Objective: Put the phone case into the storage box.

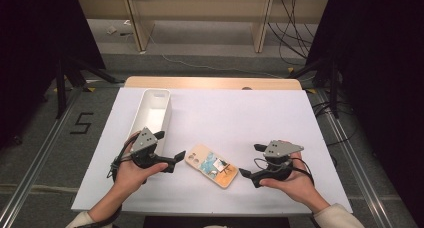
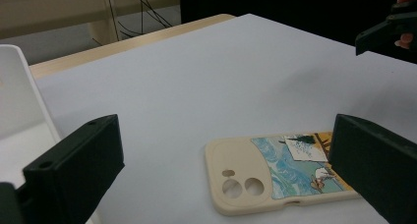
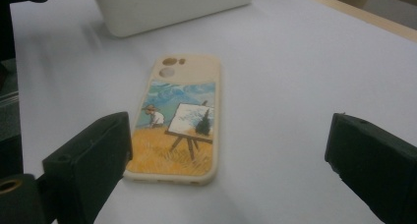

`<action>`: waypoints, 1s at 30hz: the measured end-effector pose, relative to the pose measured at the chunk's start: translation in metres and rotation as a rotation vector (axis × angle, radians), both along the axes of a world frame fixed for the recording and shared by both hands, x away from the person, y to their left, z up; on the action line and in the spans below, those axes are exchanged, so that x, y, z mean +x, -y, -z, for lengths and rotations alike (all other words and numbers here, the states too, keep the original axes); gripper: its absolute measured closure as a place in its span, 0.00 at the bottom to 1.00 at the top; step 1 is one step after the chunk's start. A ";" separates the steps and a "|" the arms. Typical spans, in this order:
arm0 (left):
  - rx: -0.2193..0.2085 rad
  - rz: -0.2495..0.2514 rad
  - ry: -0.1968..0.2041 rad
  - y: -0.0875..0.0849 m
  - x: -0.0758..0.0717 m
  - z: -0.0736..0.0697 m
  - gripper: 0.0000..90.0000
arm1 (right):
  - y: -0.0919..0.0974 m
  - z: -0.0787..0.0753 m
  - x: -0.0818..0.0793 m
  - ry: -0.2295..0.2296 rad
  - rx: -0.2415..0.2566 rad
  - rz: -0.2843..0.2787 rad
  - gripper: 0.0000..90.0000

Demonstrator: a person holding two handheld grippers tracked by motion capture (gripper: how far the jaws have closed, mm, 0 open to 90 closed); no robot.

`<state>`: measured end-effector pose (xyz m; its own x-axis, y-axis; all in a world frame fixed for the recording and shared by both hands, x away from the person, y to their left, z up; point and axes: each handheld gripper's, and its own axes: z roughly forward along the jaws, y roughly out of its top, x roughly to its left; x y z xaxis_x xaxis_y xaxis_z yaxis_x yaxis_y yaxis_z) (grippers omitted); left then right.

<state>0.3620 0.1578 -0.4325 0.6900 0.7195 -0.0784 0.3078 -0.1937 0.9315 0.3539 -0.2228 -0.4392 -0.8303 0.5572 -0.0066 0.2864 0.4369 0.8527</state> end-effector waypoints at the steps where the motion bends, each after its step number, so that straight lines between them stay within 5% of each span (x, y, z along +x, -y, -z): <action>1: 0.000 0.000 -0.001 0.000 0.000 0.000 0.00 | -0.009 0.001 0.002 -0.004 -0.006 -0.014 0.05; 17: -0.005 0.002 -0.005 -0.001 0.000 0.000 0.00 | -0.076 0.026 0.025 -0.105 -0.120 -0.071 0.02; 30: 0.000 0.002 -0.006 0.000 0.001 0.001 0.00 | -0.094 0.043 0.027 -0.177 -0.197 -0.067 0.01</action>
